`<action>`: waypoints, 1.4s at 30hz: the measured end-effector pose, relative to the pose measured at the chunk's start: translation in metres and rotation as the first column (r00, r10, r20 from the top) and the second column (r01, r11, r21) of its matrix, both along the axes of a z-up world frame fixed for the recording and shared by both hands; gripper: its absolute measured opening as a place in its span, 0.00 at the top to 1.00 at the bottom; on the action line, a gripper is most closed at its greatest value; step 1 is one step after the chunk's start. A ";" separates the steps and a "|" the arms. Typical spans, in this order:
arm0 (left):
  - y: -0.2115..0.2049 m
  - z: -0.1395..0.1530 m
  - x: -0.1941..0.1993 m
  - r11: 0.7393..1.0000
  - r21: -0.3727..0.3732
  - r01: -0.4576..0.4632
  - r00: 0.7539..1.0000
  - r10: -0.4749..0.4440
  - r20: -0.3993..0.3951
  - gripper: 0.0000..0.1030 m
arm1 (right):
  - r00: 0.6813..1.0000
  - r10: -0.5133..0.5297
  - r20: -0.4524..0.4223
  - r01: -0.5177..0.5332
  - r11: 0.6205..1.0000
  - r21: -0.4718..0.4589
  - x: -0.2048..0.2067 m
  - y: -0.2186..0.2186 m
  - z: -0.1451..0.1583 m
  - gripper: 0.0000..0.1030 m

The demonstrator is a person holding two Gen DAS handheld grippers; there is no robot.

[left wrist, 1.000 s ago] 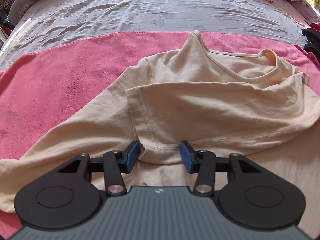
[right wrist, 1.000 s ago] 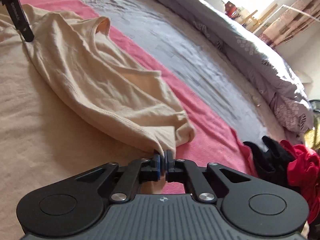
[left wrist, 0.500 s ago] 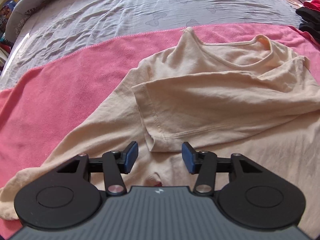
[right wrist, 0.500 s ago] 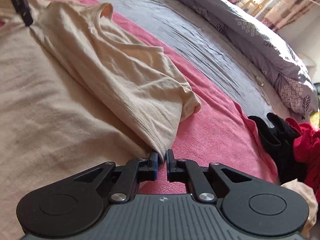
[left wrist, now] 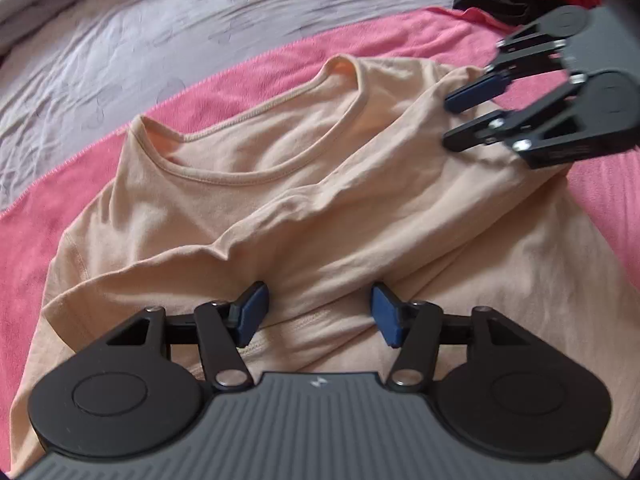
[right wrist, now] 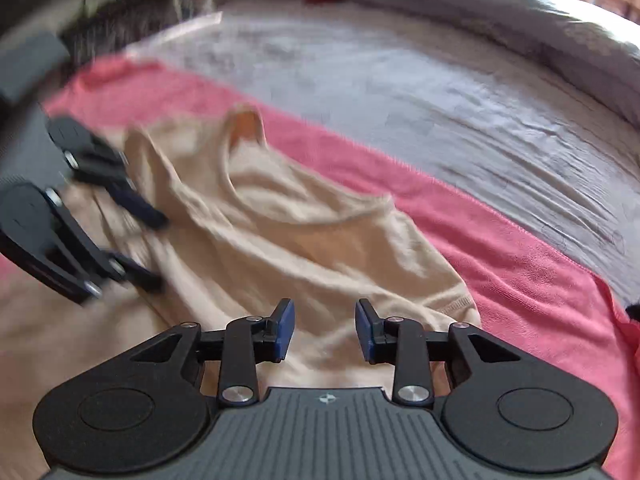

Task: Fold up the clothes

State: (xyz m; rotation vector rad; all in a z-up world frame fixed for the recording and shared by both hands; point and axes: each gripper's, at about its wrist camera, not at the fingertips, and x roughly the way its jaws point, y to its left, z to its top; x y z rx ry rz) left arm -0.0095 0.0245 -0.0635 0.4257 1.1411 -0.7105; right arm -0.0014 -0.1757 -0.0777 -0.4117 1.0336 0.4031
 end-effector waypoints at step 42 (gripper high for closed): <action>0.018 0.036 0.004 0.997 -0.054 0.057 0.998 -0.055 0.038 0.25 | 0.994 0.077 -0.073 -0.053 0.955 0.292 0.001 0.040 0.025 0.62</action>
